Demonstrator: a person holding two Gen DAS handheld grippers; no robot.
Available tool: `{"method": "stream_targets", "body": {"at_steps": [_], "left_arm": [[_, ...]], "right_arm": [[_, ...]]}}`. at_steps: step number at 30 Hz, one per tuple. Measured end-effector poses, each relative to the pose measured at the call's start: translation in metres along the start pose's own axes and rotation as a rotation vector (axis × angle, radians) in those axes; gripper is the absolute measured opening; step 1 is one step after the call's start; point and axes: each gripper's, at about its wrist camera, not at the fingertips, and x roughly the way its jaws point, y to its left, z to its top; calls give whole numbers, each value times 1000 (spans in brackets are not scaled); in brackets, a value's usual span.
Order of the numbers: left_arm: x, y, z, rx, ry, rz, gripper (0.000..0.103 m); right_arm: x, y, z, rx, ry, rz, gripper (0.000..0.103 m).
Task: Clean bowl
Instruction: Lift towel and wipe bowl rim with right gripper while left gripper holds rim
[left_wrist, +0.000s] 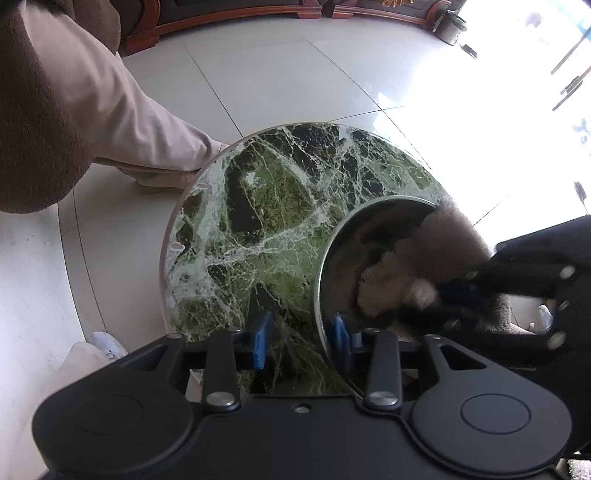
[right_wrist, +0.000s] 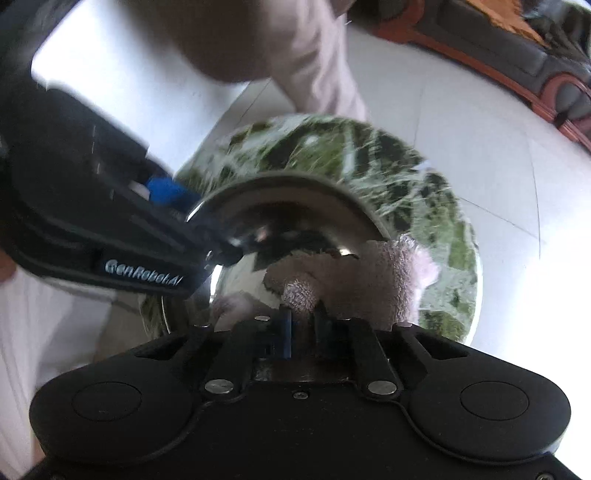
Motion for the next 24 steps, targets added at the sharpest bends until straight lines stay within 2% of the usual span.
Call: {"method": "stream_targets", "body": {"at_steps": [8, 10, 13, 15, 19, 24], "left_arm": [[0, -4, 2, 16, 4, 11, 34], [-1, -4, 2, 14, 2, 8, 34], [-1, -5, 4, 7, 3, 3, 33], [1, -4, 5, -3, 8, -4, 33], [4, -7, 4, 3, 18, -4, 33], [8, -8, 6, 12, 25, -3, 33]], "right_arm": [[-88, -42, 0, 210, -254, 44, 9], [-114, -51, 1, 272, -344, 83, 9], [-120, -60, -5, 368, -406, 169, 9], [-102, -62, -12, 417, -381, 221, 9], [-67, -55, -25, 395, -287, 183, 9], [-32, -43, -21, 305, -202, 170, 10]]}}
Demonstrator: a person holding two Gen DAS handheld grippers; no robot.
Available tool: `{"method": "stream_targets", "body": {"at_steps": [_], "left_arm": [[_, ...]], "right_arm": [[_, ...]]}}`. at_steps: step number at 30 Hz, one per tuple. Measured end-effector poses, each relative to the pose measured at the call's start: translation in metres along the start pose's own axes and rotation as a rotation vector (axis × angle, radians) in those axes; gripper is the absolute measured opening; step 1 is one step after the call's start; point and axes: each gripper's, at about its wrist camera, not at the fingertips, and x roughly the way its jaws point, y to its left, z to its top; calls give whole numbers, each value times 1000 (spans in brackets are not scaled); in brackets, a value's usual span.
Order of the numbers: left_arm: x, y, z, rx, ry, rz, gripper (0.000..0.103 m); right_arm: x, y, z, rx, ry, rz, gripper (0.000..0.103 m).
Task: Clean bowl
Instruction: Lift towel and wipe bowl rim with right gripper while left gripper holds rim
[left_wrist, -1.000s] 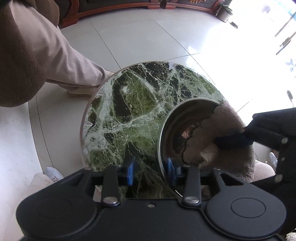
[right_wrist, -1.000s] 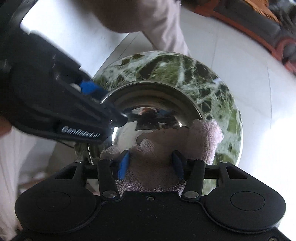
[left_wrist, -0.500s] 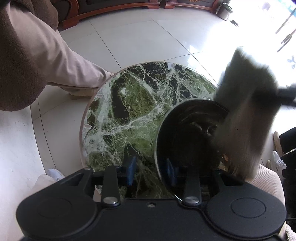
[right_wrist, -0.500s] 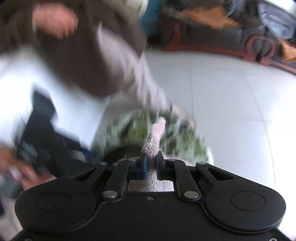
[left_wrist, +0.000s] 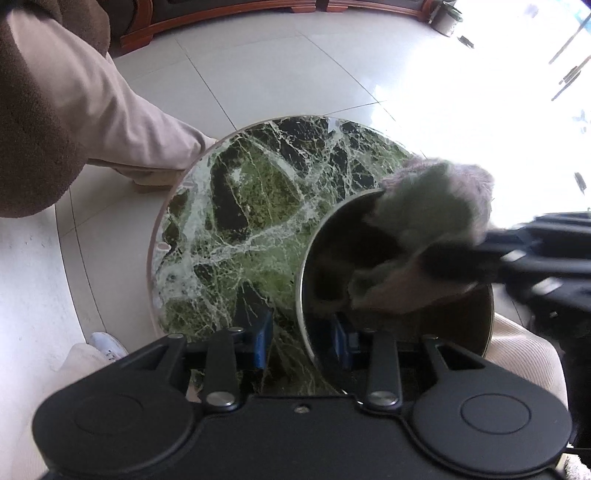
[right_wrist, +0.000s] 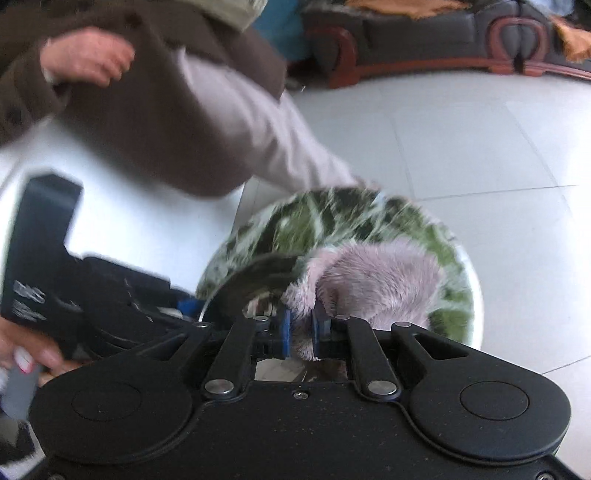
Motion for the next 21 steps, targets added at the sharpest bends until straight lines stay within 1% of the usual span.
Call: {"method": "stream_targets", "body": {"at_steps": [3, 9, 12, 14, 16, 18, 21], "left_arm": [[0, 0, 0, -6, 1, -2, 33], [1, 2, -1, -18, -9, 3, 34], [0, 3, 1, -20, -13, 3, 34], [-1, 1, 0, 3, -15, 8, 34], [-1, 0, 0, 21, -13, 13, 34], [-1, -1, 0, 31, -7, 16, 33], [-1, -4, 0, 43, -1, 19, 32]], "right_arm": [[16, 7, -1, -73, 36, -32, 10], [21, 15, -10, -132, 60, -44, 10], [16, 17, -16, -144, 94, -32, 10], [16, 18, -17, -140, 117, 0, 10], [21, 19, -13, -142, 121, 8, 10], [26, 20, -3, -159, 102, 11, 10], [32, 19, 7, -179, 84, -16, 10]]}}
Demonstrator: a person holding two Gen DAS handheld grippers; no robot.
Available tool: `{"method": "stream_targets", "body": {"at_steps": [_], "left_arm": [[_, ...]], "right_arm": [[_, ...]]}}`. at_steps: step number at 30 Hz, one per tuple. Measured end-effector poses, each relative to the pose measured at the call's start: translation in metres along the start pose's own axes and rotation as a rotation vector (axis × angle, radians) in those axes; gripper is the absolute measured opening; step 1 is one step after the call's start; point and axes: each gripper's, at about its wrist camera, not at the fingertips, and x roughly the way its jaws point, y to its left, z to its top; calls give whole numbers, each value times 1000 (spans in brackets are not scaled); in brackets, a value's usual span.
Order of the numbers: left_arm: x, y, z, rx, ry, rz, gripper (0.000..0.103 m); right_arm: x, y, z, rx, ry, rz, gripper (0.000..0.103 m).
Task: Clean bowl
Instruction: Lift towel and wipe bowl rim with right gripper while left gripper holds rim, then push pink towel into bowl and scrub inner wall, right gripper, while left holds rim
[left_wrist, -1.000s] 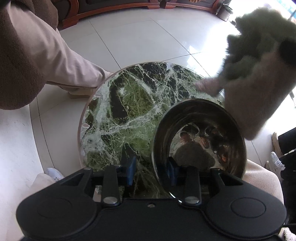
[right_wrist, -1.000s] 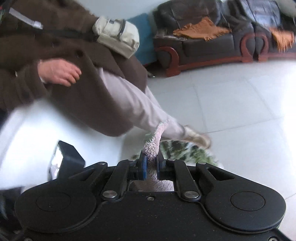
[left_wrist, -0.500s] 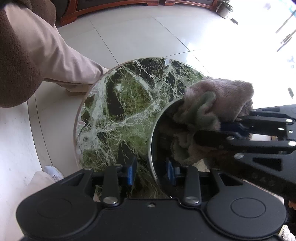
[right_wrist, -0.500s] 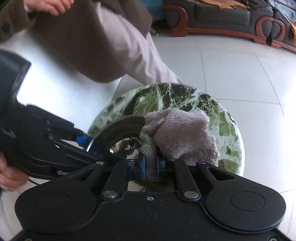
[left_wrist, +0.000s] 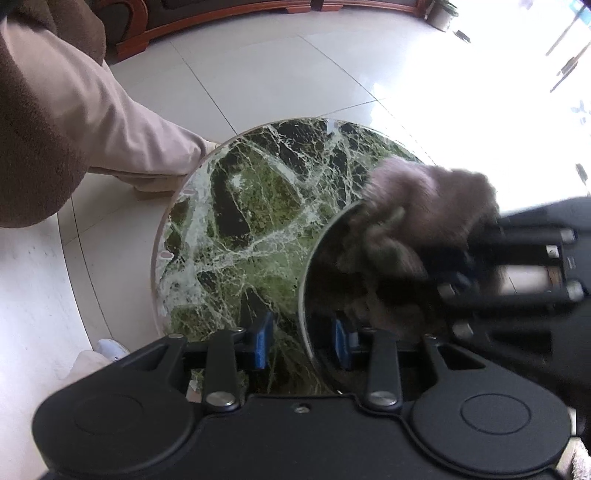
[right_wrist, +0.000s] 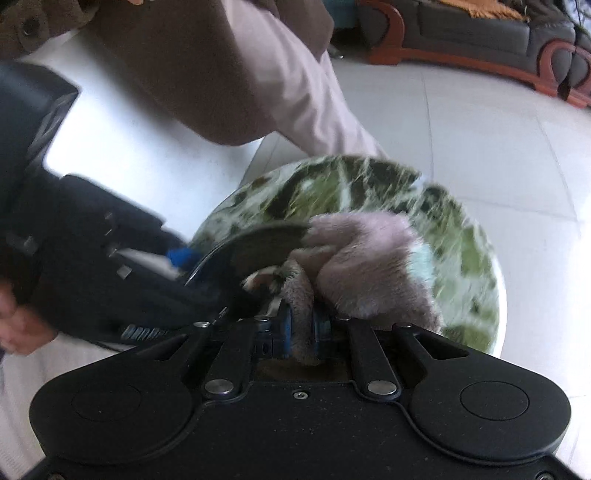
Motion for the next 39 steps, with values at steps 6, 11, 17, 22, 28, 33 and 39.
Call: {"method": "stream_targets", "body": {"at_steps": [6, 11, 17, 22, 28, 33, 39], "left_arm": [[0, 9, 3, -71, 6, -28, 31], [1, 14, 5, -115, 22, -59, 21], [1, 12, 6, -127, 21, -75, 15], [4, 17, 9, -171, 26, -103, 14], [2, 14, 9, -155, 30, -87, 13], [3, 18, 10, -189, 27, -106, 13], [1, 17, 9, -179, 26, -94, 14]], "right_arm": [[-1, 3, -17, -24, 35, -12, 10], [0, 20, -18, -122, 55, 15, 15], [2, 16, -5, -162, 5, -93, 14], [-3, 22, -26, -168, 33, -66, 18], [10, 31, -15, -239, 14, -92, 17], [4, 21, -19, -193, 5, -117, 16], [16, 40, -25, -218, 12, -103, 23]]}}
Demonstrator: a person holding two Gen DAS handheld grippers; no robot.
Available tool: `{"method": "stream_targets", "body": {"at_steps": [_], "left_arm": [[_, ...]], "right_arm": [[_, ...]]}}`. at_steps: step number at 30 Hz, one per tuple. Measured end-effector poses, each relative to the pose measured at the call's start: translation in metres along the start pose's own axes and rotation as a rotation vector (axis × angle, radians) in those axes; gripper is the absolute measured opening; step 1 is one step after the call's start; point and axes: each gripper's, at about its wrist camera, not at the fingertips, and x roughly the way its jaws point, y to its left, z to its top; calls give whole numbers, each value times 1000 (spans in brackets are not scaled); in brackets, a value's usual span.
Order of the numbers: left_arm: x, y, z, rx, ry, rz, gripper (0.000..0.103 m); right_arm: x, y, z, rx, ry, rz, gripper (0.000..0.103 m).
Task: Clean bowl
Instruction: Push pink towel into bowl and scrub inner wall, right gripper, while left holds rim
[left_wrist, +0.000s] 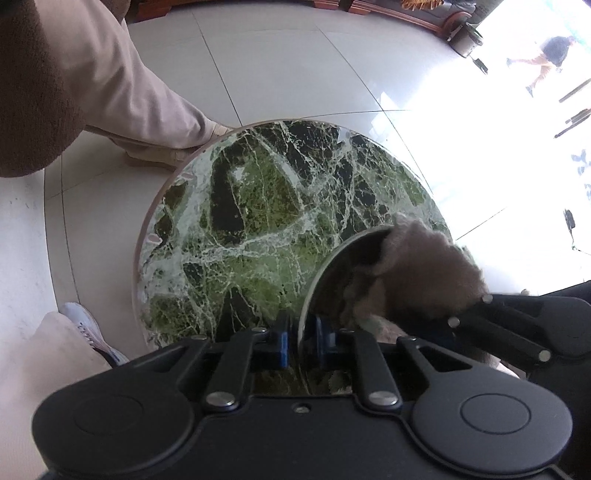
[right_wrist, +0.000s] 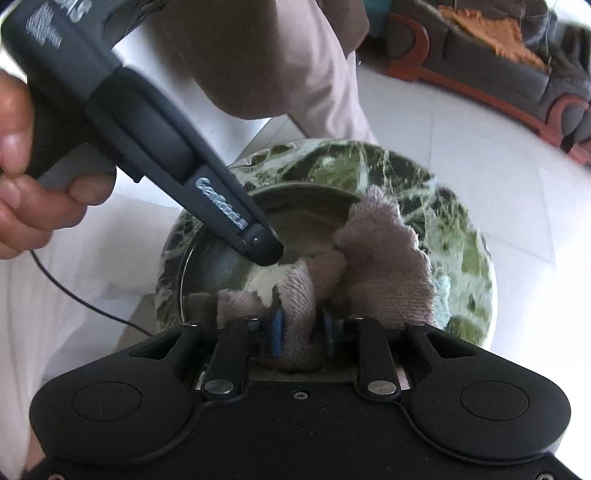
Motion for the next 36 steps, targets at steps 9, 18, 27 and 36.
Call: {"method": "stream_targets", "body": {"at_steps": [9, 18, 27, 36], "left_arm": [[-5, -13, 6, 102, -73, 21, 16], [4, -15, 18, 89, -57, 19, 14], [-6, -10, -15, 23, -34, 10, 11], [-6, -9, 5, 68, -51, -24, 12]], "right_arm": [[-37, -16, -4, 178, -90, 29, 43], [-23, -16, -9, 238, -62, -49, 47], [-2, -21, 6, 31, -24, -52, 35], [-1, -9, 4, -66, -17, -41, 40]]}}
